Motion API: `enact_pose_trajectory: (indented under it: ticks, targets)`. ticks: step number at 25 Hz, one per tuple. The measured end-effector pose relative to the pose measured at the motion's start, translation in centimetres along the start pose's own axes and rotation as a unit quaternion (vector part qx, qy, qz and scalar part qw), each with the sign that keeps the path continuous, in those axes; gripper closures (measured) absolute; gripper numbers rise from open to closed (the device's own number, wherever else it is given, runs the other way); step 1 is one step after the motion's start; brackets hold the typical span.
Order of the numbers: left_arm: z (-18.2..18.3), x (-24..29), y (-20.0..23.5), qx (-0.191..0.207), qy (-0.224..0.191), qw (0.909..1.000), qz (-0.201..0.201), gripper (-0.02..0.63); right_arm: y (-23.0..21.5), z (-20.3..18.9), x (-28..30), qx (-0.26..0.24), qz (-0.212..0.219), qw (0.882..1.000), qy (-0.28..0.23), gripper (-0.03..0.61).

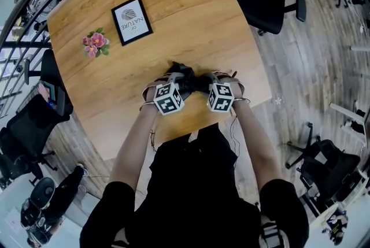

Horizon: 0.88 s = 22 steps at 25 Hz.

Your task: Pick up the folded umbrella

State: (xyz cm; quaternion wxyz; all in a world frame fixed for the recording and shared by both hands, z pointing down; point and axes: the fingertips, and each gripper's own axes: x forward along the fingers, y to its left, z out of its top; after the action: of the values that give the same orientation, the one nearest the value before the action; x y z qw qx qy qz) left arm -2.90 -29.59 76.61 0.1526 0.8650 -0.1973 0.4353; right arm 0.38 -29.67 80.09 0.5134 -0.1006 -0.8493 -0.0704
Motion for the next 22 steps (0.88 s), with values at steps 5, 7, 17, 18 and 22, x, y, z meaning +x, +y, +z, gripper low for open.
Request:
enact_pose_trajectory:
  ticks: [5,7,17,18,22]
  targets:
    - [0.0,-0.5,-1.6,0.027,0.002,0.9996,-0.007,0.36,1.5,-0.1,-0.3,0.007,0.0,1.0,0.006,0.342]
    - [0.1,-0.7,-1.9,0.035,0.001,0.9994,-0.007,0.364,1.7,0.0,-0.5,0.005,-0.004,1.0,0.009,0.342]
    - [0.8,-2.3,-2.9,0.048,-0.005,0.9988,0.004,0.366,2.3,0.8,-2.1,-0.014,-0.024,0.999,0.019,0.341]
    - [1.0,-2.6,-2.9,0.052,-0.006,0.9986,0.007,0.365,2.2,1.0,-2.4,-0.015,-0.029,0.999,0.018,0.341]
    - [1.8,-4.1,-2.9,0.066,-0.011,0.9976,0.017,0.365,2.0,2.0,-3.6,-0.018,-0.047,0.999,0.015,0.341]
